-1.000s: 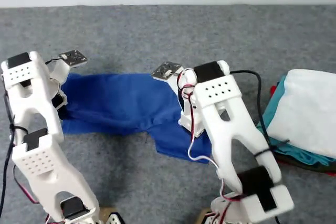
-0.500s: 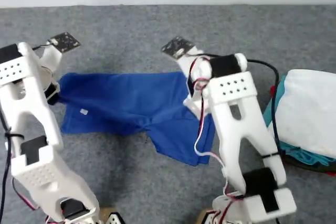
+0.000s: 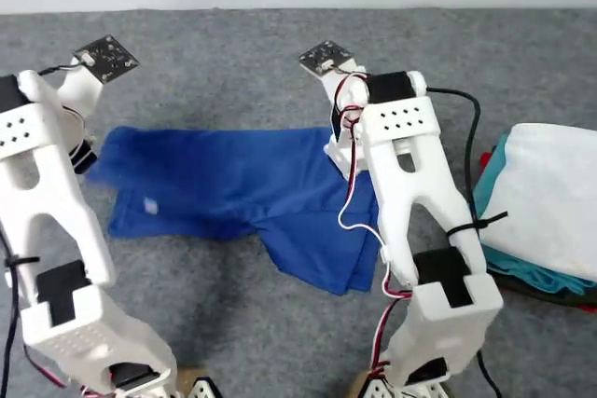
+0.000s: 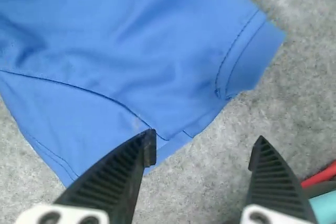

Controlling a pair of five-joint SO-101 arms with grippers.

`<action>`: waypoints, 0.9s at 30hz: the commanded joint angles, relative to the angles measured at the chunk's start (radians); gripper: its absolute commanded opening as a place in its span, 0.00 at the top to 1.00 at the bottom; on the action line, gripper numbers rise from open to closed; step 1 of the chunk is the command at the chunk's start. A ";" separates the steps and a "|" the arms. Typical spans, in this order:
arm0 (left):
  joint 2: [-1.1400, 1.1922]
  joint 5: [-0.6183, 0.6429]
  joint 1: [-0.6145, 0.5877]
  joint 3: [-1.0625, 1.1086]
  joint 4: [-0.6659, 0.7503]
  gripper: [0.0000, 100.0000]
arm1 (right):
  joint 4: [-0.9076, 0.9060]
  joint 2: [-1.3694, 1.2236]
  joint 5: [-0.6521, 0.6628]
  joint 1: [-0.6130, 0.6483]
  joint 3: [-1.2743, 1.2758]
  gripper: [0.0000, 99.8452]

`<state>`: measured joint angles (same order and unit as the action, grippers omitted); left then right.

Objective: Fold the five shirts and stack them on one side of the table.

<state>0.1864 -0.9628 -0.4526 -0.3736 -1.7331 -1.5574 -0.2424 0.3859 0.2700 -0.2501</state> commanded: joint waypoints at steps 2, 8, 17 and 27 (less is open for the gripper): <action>-0.095 0.011 0.005 -0.039 -0.021 0.92 | 0.013 0.002 -0.012 -0.012 -0.048 0.72; -0.110 0.018 0.006 -0.039 -0.018 0.88 | 0.087 -0.028 -0.011 -0.012 -0.051 0.72; 0.086 0.473 0.061 -0.039 0.215 0.90 | 0.321 -0.139 -0.126 -0.013 -0.052 0.81; 0.436 0.724 0.170 -0.047 0.457 0.98 | 0.545 -0.352 -0.052 -0.050 -0.052 0.99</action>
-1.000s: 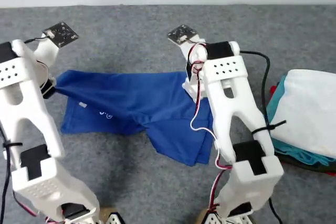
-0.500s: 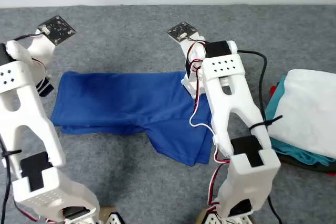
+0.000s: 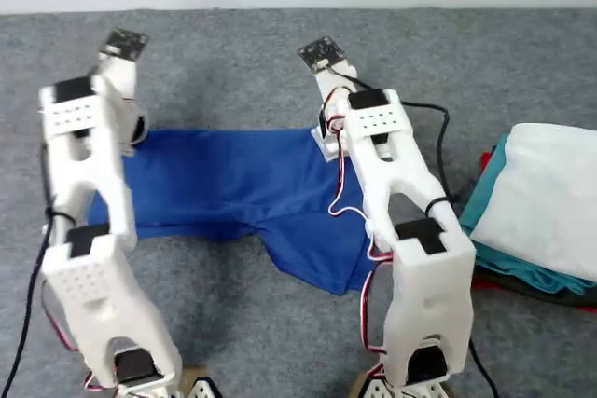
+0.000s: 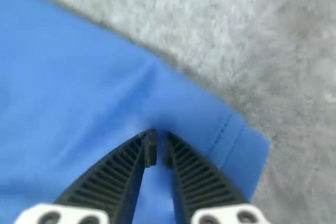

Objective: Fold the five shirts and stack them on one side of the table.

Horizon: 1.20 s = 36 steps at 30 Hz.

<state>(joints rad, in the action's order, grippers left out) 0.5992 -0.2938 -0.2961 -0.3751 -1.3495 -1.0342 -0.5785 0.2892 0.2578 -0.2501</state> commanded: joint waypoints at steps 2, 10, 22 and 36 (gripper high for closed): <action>0.054 0.074 0.008 -0.045 0.117 0.98 | 0.018 -0.048 0.083 -0.074 -0.052 0.99; 0.106 0.066 -0.002 -0.045 0.149 0.98 | -0.018 -0.082 0.193 -0.209 -0.094 0.99; -0.044 0.071 0.008 -0.228 -0.155 0.98 | -0.360 -0.074 0.193 -0.067 -0.399 0.98; -0.193 0.061 0.028 -0.147 -0.405 0.98 | -0.763 0.021 0.043 0.062 -0.428 0.98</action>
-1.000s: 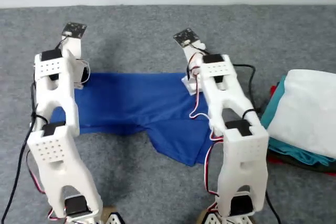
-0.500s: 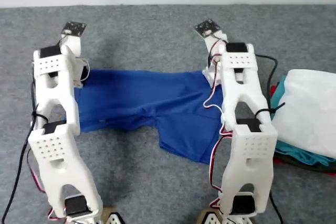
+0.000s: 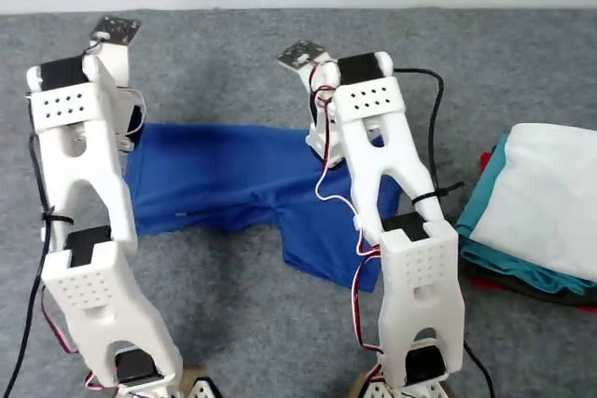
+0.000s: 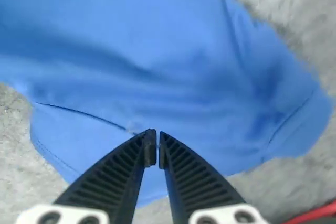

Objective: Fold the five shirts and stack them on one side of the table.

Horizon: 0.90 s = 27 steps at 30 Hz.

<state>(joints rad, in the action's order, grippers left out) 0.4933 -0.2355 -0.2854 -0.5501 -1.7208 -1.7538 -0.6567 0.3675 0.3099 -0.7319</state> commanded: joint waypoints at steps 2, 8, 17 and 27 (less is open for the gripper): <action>-0.094 -0.021 0.035 0.091 -0.032 0.98 | -0.044 0.160 -0.040 0.033 0.153 0.99; -0.103 -0.029 0.069 0.294 0.058 0.98 | -0.027 0.289 -0.044 0.058 0.420 0.98; -0.097 -0.054 0.068 0.604 0.265 0.98 | 0.068 0.286 -0.044 0.051 0.718 0.99; -0.097 -0.146 -0.011 0.705 0.374 0.98 | 0.156 0.302 0.002 -0.073 0.944 0.99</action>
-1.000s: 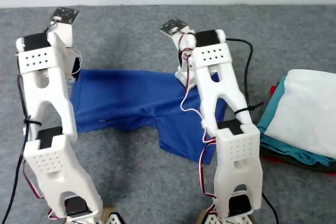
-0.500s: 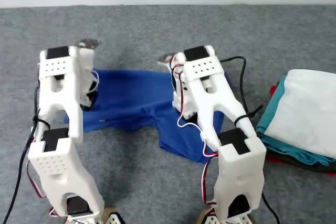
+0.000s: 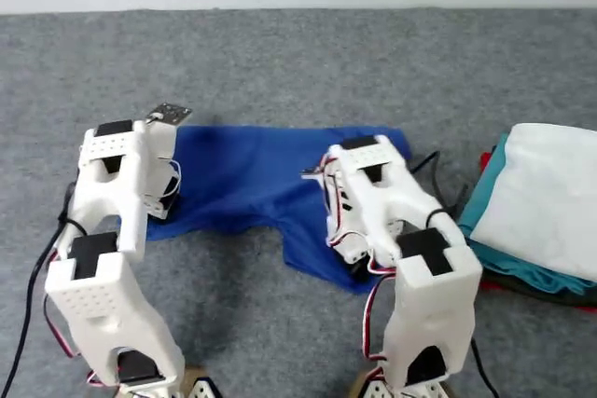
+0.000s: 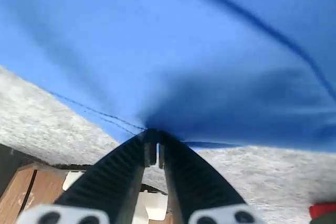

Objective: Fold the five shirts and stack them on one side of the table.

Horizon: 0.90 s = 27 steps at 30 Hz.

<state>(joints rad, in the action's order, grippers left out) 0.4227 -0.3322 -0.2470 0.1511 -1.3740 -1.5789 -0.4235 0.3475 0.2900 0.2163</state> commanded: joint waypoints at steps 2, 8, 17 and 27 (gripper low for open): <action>-0.035 -0.081 -0.072 0.004 0.028 0.98 | -0.041 0.099 0.028 -0.070 -0.020 0.99; -0.028 -0.137 -0.118 -0.058 0.021 0.98 | -0.094 0.246 0.028 -0.053 -0.098 0.99; -0.052 -0.180 -0.051 -0.248 -0.176 0.98 | -0.186 0.398 0.021 0.005 -0.152 0.99; -0.258 -0.114 0.144 -0.285 -0.304 0.98 | -0.211 0.616 0.021 -0.015 -0.178 0.98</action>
<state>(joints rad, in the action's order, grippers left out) 0.2509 -0.4749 -0.1765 -0.0852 -1.6349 -1.7507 0.1028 0.3675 0.2915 0.0905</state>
